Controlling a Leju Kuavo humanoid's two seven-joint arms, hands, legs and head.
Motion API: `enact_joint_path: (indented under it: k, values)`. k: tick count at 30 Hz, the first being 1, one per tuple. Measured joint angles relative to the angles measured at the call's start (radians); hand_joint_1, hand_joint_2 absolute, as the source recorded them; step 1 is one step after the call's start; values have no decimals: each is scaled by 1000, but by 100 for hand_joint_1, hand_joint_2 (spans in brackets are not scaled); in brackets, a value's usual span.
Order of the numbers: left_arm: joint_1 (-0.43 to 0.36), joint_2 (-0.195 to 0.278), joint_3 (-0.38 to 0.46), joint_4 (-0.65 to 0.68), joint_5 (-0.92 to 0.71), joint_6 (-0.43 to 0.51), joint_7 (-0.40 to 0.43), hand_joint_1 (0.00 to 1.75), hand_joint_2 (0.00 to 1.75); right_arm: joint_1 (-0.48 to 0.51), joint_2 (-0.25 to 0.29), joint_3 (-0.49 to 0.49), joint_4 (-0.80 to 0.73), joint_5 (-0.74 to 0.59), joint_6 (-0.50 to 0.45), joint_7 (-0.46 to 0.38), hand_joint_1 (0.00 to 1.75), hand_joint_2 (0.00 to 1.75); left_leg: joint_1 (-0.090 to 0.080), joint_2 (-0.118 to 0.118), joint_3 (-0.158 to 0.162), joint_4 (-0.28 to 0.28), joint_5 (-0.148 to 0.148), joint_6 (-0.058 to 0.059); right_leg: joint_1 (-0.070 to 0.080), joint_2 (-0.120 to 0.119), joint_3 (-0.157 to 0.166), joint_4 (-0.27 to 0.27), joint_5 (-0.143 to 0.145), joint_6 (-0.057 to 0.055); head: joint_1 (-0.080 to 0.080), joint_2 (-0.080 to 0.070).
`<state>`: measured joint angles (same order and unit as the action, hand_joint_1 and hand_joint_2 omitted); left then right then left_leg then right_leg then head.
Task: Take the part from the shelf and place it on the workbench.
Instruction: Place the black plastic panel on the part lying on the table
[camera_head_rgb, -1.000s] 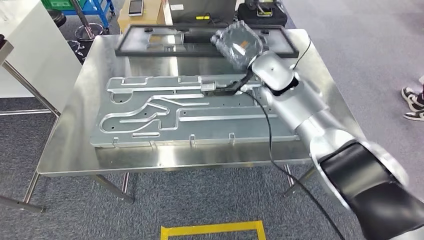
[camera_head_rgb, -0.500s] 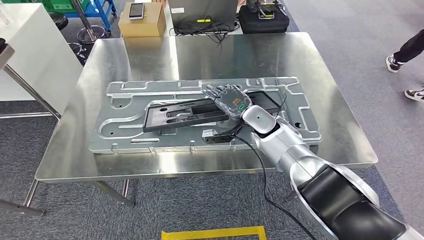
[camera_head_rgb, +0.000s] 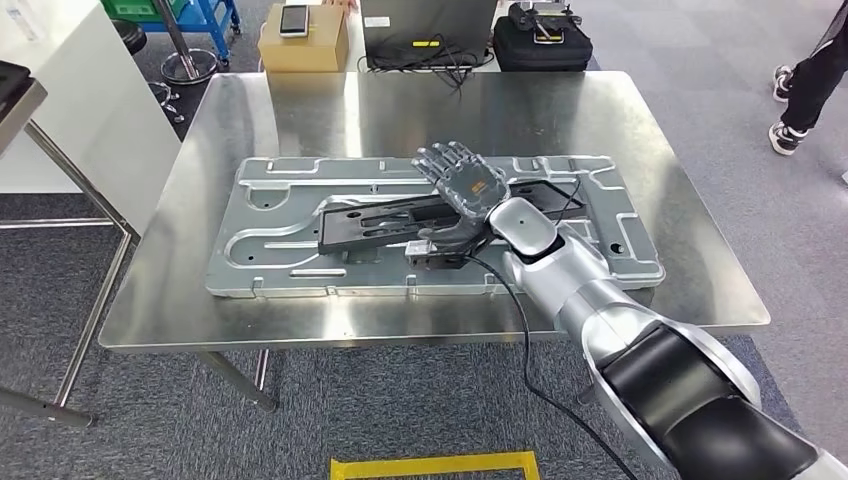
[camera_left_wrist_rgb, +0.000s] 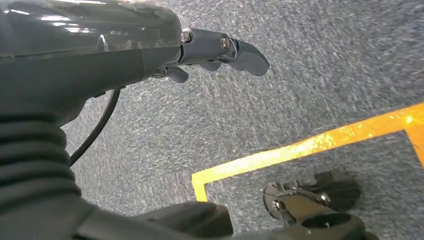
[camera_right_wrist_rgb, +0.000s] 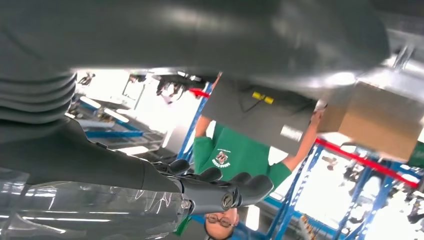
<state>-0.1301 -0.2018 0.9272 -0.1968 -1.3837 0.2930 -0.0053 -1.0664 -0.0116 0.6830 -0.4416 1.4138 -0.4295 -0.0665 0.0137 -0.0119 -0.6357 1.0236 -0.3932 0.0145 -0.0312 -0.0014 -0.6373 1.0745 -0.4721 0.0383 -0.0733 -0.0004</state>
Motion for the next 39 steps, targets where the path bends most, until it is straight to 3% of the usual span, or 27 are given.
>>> enact_joint_path:
  k: [3,4,5,6,8,10,13,14,16,18,19,20,21,23,25,27,29,31,33,34,35,36,37,38,39]
  values:
    - [3,1,4,0,8,-6,-7,0,0,-50,-38,-33,-37,-7,27,0,0,0,-8,1,-26,-2,21,17,5,0,-65,188,-125,-3,0,0]
    - [5,1,5,0,12,-7,-10,0,0,-64,-55,-48,-56,-14,41,-3,0,0,-12,0,-36,-2,29,20,8,1,-73,232,-144,-5,0,0]
    - [8,1,8,0,15,-9,-13,0,0,-75,-73,-64,-77,-21,56,-7,0,0,-15,0,-45,-2,37,22,11,1,-63,241,-143,-8,0,0]
    - [11,1,11,0,18,-10,-15,0,0,-84,-91,-81,-100,-27,73,-12,0,0,-18,-2,-54,-2,45,23,15,1,-35,211,-125,-14,0,0]
    - [16,0,18,0,22,-11,-16,0,0,-108,-137,-119,-148,-37,104,-24,0,0,-22,-5,-72,-1,62,22,24,1,60,73,-84,-29,0,0]
    - [22,-2,21,0,24,-11,-16,0,0,-136,-193,-159,-195,-48,124,-36,0,0,-23,-9,-83,-4,81,15,34,-3,122,-32,-65,-39,0,0]
    - [33,-5,24,0,30,-10,-16,0,0,-157,-293,-213,-248,-80,136,-52,0,0,-21,-15,-84,-16,106,0,39,-11,125,-60,-42,-49,0,0]
    - [36,-5,27,0,33,-8,-16,0,0,-157,-327,-229,-263,-96,134,-57,0,0,-21,-15,-89,-13,98,-4,37,-14,121,-67,-29,-53,0,0]
    - [42,-6,33,0,39,-4,-17,0,0,-144,-399,-266,-294,-136,123,-67,0,0,-20,-9,-109,50,20,-11,33,-20,106,-79,-1,-60,0,0]
    - [44,-6,40,0,44,0,-19,0,0,-106,-472,-314,-324,-188,94,-72,0,0,-14,-4,-137,186,-85,-16,34,-26,81,-80,22,-60,0,0]
    - [44,-6,43,0,47,3,-21,0,0,-72,-507,-341,-339,-218,72,-74,0,0,-12,-2,-142,249,-109,-18,35,-29,69,-80,32,-58,0,0]
    - [44,-6,45,0,50,5,-23,0,0,-29,-541,-372,-354,-251,46,-74,0,0,-9,-1,-137,290,-111,-19,36,-32,57,-79,42,-56,0,0]
    - [44,-6,46,0,52,7,-26,0,0,26,-572,-408,-369,-284,15,-74,0,0,-7,0,-114,296,-93,-19,36,-34,45,-79,51,-52,0,0]
    - [42,-6,49,0,56,10,-31,0,0,152,-620,-492,-395,-345,-51,-75,0,0,-1,0,-22,204,-62,-22,36,-37,24,-76,67,-43,0,0]
    - [39,-8,51,0,60,12,-34,0,0,291,-653,-601,-419,-394,-122,-85,0,0,-1,-5,81,62,-83,-19,36,-41,9,-71,81,-30,0,0]
    - [39,-10,53,0,62,14,-35,0,0,417,-661,-711,-430,-432,-177,-106,0,0,-8,-11,118,-6,-102,-5,35,-45,3,-70,95,-18,0,0]
    - [40,-10,55,0,61,17,-34,0,0,543,-645,-817,-431,-474,-204,-140,0,0,-10,-12,113,-17,-87,16,30,-41,2,-71,95,-4,0,0]
    - [39,-10,59,0,58,21,-32,0,0,663,-607,-922,-427,-532,-211,-186,0,0,-9,-11,102,-26,-65,33,24,-25,-15,-28,37,8,0,0]
    - [40,-10,62,0,51,23,-27,0,0,758,-550,-1023,-406,-591,-202,-238,0,0,-11,-11,75,-26,-43,40,19,-11,-53,94,-61,16,0,0]
    - [41,-10,62,0,46,23,-24,0,0,794,-518,-1068,-384,-619,-183,-263,0,0,-13,-10,59,-25,-32,40,18,-9,-69,158,-91,18,0,0]
    - [42,-10,62,0,41,22,-21,0,0,824,-486,-1108,-354,-645,-158,-284,0,0,-13,-9,43,-24,-22,39,17,-8,-73,204,-99,20,0,0]
    - [43,-9,62,0,33,20,-17,0,0,844,-456,-1142,-317,-669,-123,-297,0,0,-13,-8,28,-21,-13,37,17,-8,-62,215,-83,20,0,0]
    - [43,-9,62,0,27,18,-14,0,0,858,-426,-1176,-273,-691,-87,-303,0,0,-11,-6,13,-17,-5,33,16,-8,-30,188,-54,21,0,0]
    - [42,-9,62,0,20,15,-11,0,0,869,-399,-1207,-229,-708,-55,-300,0,0,-9,-5,0,-11,3,28,15,-9,18,130,-32,20,0,0]
    - [41,-9,61,0,15,13,-9,0,0,877,-373,-1237,-183,-722,-26,-293,0,0,-8,-4,-12,-5,9,22,17,-9,74,52,-28,18,0,0]
